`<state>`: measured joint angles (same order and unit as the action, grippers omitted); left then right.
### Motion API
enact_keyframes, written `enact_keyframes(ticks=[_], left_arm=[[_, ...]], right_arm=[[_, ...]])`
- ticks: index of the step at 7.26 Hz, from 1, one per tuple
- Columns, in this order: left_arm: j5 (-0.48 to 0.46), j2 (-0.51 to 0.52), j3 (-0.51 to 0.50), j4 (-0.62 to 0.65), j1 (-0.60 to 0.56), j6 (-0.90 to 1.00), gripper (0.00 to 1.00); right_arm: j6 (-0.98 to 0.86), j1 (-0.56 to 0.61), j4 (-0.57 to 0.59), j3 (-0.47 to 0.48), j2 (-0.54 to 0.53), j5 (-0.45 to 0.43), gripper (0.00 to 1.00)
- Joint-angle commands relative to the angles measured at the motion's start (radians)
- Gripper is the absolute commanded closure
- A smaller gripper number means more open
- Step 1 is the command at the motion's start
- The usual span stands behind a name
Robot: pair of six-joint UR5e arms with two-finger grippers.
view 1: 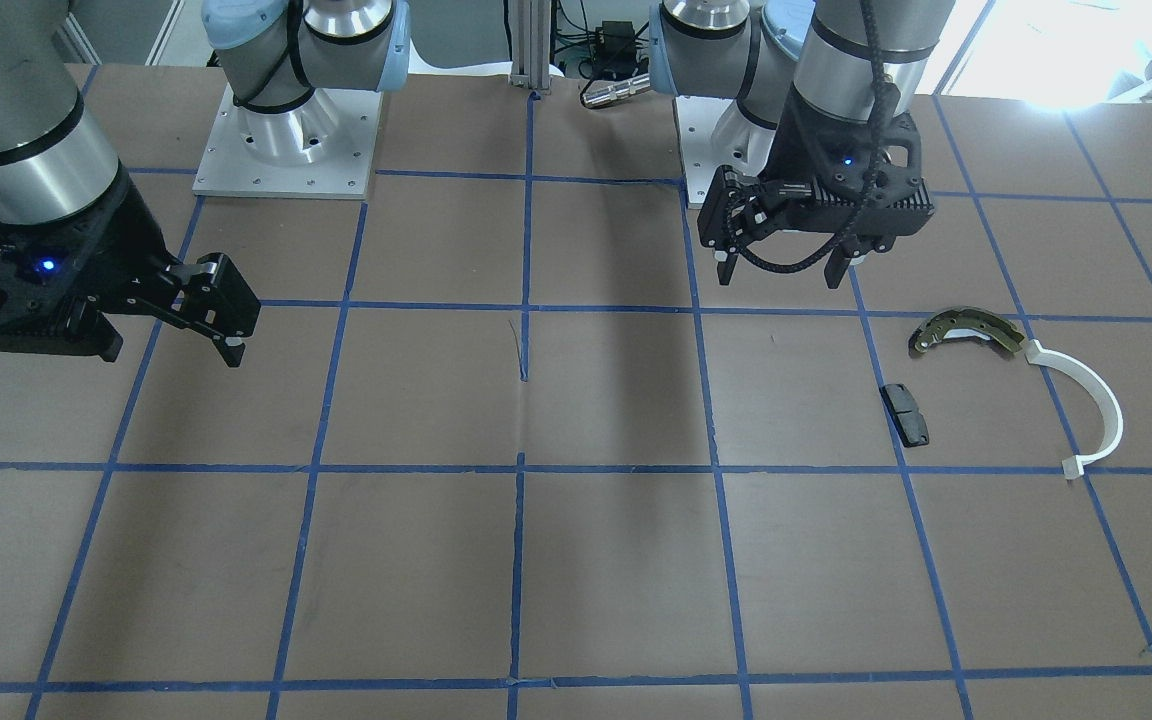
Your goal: Place bearing gear from tray to pile
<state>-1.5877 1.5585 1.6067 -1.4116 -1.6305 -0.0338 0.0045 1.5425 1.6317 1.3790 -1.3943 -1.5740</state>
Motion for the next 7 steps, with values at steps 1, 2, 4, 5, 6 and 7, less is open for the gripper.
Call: enact_keyframes(ticks=[1, 2, 4, 5, 6, 7], left_arm=[[0.0, 0.0, 0.001, 0.0, -0.002, 0.0, 0.0], [0.0, 0.0, 0.001, 0.0, 0.0, 0.0, 0.0], [0.0, 0.0, 0.001, 0.0, -0.002, 0.0, 0.0], [0.0, 0.0, 0.001, 0.0, 0.0, 0.0, 0.0], [0.0, 0.0, 0.001, 0.0, 0.0, 0.0, 0.0], [0.0, 0.0, 0.001, 0.0, 0.0, 0.0, 0.0]], right_arm=[[-0.049, 0.001, -0.003, -0.001, -0.003, 0.0, 0.0], [-0.073, -0.001, -0.004, -0.006, -0.003, -0.004, 0.0], [-0.121, -0.12, -0.108, -0.023, -0.012, -0.021, 0.0], [-0.302, -0.213, -0.149, -0.038, -0.018, -0.024, 0.0], [-0.489, -0.334, -0.154, -0.044, -0.019, -0.052, 0.0], [-0.697, -0.492, -0.148, -0.043, -0.005, -0.057, 0.0]])
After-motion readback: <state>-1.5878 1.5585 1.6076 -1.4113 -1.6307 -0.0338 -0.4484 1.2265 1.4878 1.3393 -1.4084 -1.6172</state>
